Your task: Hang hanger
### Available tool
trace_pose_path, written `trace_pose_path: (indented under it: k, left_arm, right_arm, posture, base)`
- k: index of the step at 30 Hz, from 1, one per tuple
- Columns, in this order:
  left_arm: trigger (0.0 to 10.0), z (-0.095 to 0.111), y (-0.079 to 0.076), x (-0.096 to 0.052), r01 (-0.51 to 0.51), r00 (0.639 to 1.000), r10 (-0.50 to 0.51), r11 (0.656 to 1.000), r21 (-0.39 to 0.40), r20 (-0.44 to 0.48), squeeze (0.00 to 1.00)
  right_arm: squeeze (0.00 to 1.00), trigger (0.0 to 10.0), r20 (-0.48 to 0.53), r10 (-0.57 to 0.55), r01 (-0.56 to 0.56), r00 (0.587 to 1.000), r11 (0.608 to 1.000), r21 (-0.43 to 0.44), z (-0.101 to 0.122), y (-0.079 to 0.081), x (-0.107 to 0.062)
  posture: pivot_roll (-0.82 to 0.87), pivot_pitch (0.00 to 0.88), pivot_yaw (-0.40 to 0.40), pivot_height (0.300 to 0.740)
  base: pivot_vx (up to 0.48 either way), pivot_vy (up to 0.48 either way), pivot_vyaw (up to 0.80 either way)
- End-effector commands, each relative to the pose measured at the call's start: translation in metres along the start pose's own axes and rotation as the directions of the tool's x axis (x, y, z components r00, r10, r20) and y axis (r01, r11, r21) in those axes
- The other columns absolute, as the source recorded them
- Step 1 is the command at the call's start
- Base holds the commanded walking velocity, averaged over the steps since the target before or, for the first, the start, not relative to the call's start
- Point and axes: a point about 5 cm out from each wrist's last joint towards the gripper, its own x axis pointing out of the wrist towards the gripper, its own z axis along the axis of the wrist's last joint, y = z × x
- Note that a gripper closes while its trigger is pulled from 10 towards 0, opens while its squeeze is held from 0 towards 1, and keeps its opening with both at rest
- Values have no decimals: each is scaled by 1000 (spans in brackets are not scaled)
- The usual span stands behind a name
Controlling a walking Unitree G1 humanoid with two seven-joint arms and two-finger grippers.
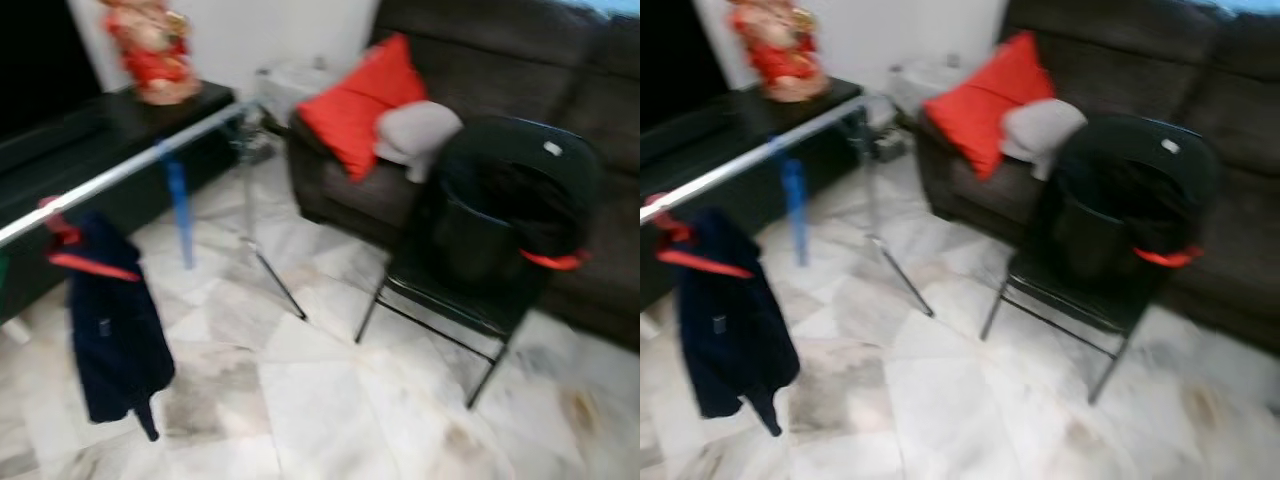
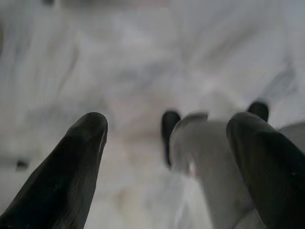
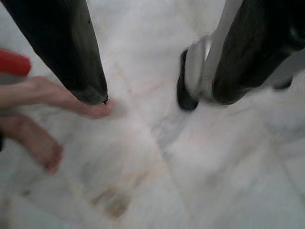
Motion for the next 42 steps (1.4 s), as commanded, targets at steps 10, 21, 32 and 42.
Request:
trace_pose_path:
  k: [10,21,32,42]
  left_arm:
    - [10000,-21,11,-7,-32,997,31,999,-18,-74,0]
    - [10000,-22,10,-7,-29,996,28,999,-17,-80,0]
    - [10000,-22,10,-7,-28,996,26,999,-17,-81,0]
    - [10000,-22,10,-7,-28,996,26,999,-20,-82,0]
  right_arm:
    - [0,10000,13,59,-59,998,998,2,8,49,1]
    - [0,10000,19,70,-70,997,998,-5,14,68,0]
    - [0,10000,34,67,-67,997,998,-2,20,64,2]
    - [0,10000,48,63,-63,997,998,2,34,57,5]
  posture:
    - [65,71,48,740]
    - [64,69,49,740]
    - [64,66,50,740]
    - [64,66,50,740]
  base:
    - [0,0,0]
    - [0,0,0]
    - [0,0,0]
    - [152,0,0]
